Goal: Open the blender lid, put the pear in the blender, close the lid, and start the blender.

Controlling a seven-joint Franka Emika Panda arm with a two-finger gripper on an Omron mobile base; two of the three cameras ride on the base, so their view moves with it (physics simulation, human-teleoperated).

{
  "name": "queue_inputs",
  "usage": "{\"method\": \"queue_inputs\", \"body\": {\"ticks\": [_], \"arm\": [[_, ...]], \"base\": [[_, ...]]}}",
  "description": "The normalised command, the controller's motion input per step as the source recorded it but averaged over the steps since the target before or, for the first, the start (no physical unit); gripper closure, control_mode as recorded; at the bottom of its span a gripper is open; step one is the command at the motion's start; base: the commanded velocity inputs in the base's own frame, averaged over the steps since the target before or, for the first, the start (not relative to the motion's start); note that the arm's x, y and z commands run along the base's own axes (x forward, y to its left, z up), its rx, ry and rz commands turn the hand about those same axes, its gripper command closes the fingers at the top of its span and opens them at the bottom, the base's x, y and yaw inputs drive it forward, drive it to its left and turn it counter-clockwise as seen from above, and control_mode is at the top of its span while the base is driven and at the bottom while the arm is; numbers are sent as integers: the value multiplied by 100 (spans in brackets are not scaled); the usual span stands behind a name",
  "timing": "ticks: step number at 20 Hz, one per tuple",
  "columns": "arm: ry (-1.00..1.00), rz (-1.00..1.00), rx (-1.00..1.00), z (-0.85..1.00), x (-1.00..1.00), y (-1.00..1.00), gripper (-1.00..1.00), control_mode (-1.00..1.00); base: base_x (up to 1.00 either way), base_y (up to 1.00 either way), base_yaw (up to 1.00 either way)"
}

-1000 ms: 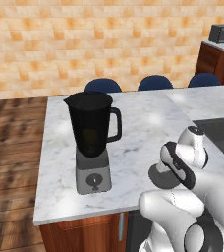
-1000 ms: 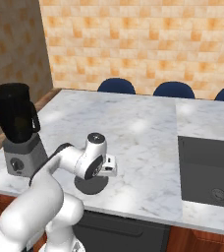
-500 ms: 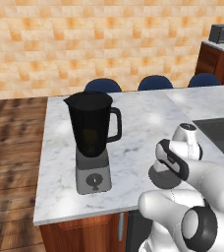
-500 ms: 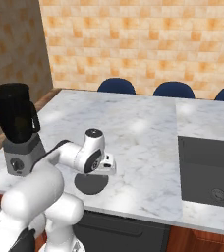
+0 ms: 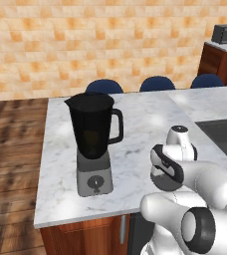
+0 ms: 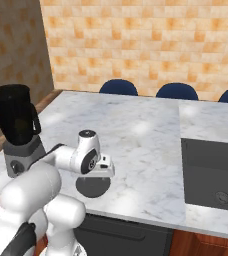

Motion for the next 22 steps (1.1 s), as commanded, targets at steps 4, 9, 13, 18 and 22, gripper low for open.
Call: {"method": "queue_inputs", "body": {"ticks": [4, 9, 13, 18, 22], "arm": [[9, 0, -5, -47, 27, 0, -100, -100], [4, 0, 0, -59, -5, 0, -100, -100], [0, 0, 0, -21, -28, 0, -100, -100], [0, 0, 0, -34, -9, 3, -100, -100], [0, 0, 0, -48, -12, 6, -100, -100]], "base": [[0, 0, 0], [0, 0, 0], [0, 0, 0], [0, 0, 0], [0, 0, 0]]}}
